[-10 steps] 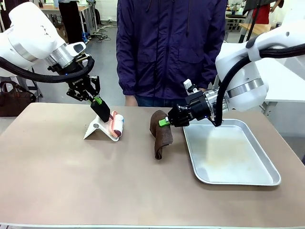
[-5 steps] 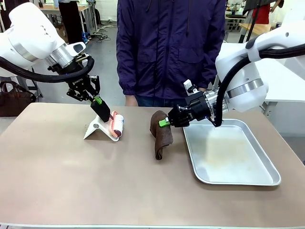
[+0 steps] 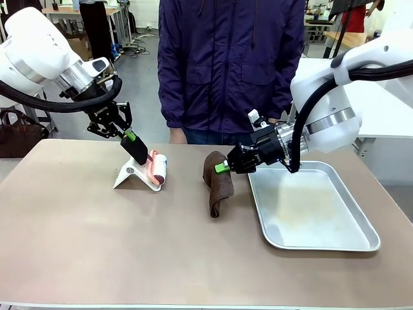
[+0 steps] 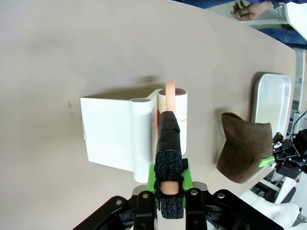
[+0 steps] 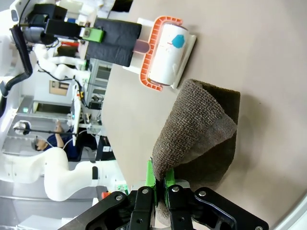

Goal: Clean the surface of the table.
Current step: Return the Lint Roller and towel to their original positions.

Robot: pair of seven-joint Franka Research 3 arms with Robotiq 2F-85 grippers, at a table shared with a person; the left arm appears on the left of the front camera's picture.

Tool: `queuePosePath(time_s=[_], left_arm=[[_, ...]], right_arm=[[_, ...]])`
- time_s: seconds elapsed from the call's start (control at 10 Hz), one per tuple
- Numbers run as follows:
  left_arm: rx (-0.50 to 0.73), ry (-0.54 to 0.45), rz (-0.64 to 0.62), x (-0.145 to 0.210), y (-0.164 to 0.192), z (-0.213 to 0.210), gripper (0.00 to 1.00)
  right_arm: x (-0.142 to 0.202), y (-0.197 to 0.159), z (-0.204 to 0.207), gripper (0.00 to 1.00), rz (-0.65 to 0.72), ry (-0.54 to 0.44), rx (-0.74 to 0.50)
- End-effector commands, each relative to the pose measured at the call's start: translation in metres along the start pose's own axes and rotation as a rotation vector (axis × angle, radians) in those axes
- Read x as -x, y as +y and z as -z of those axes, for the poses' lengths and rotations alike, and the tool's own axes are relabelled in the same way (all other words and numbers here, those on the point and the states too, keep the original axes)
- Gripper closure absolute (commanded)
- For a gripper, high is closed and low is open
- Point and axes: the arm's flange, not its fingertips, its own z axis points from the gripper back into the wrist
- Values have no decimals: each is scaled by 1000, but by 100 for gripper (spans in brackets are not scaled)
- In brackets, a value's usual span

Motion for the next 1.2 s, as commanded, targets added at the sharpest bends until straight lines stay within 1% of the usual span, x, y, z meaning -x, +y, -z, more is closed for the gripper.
queuePosePath(time_s=[0.0, 0.2, 0.7, 0.8, 0.9, 1.0, 1.1], left_arm=[[44, 16, 8, -4, 15, -1, 78], [62, 26, 7, -5, 22, 2, 78], [59, 22, 12, -7, 21, 3, 78], [56, 29, 8, -7, 21, 3, 33], [50, 30, 13, -7, 21, 3, 20], [52, 26, 15, -6, 20, 2, 0], [56, 22, 19, -6, 19, 0, 0]], right_arm=[[-4, 1, 4, 92, -15, -12, -6], [-5, 2, 5, 92, -13, -6, -10], [-5, 1, 4, 92, -14, -3, -13], [-5, 1, 4, 54, -8, 3, -11], [-4, 1, 3, 34, -15, 4, -3], [-4, 1, 3, 0, -14, 9, -2], [-4, 1, 3, 0, -13, 12, -3]])
